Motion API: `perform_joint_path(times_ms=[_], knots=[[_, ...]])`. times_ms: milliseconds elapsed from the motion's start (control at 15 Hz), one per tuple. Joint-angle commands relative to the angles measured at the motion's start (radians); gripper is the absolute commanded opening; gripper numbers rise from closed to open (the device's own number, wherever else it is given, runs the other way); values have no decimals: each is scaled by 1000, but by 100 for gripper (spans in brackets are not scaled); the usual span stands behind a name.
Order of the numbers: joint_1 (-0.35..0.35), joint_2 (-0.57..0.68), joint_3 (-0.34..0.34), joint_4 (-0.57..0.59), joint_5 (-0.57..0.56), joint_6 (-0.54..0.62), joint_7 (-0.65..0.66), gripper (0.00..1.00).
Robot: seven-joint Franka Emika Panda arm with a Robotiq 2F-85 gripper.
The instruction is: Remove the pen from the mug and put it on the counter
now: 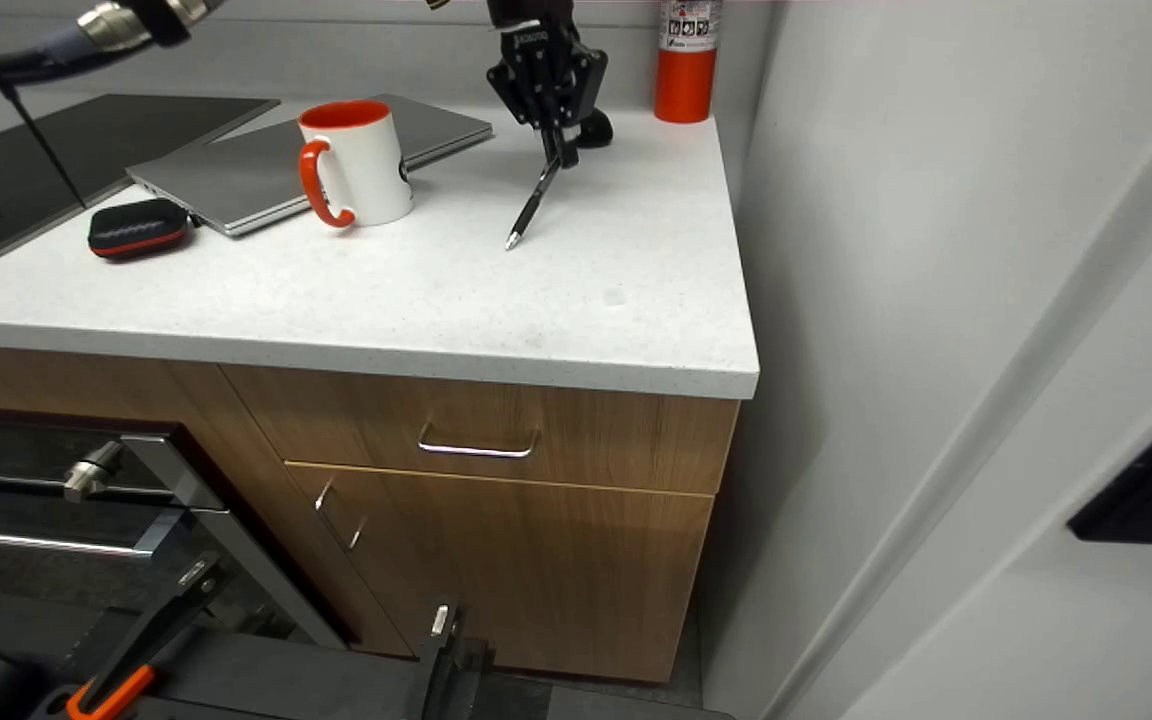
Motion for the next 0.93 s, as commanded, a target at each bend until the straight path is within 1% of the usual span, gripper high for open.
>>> perform_joint_path(times_ms=[0,67,267,533,600,733,800,867], knots=[[28,58,-30,64,40,-10,5,38],[27,55,-30,60,46,-2,0,44],[28,51,-32,55,57,5,-3,68],[23,38,-31,51,71,3,-13,97],[22,35,-31,49,75,3,-15,100],[13,26,-23,46,99,-12,-50,100],[31,33,-39,35,62,0,-18,100],[31,33,-40,35,64,0,-20,100]])
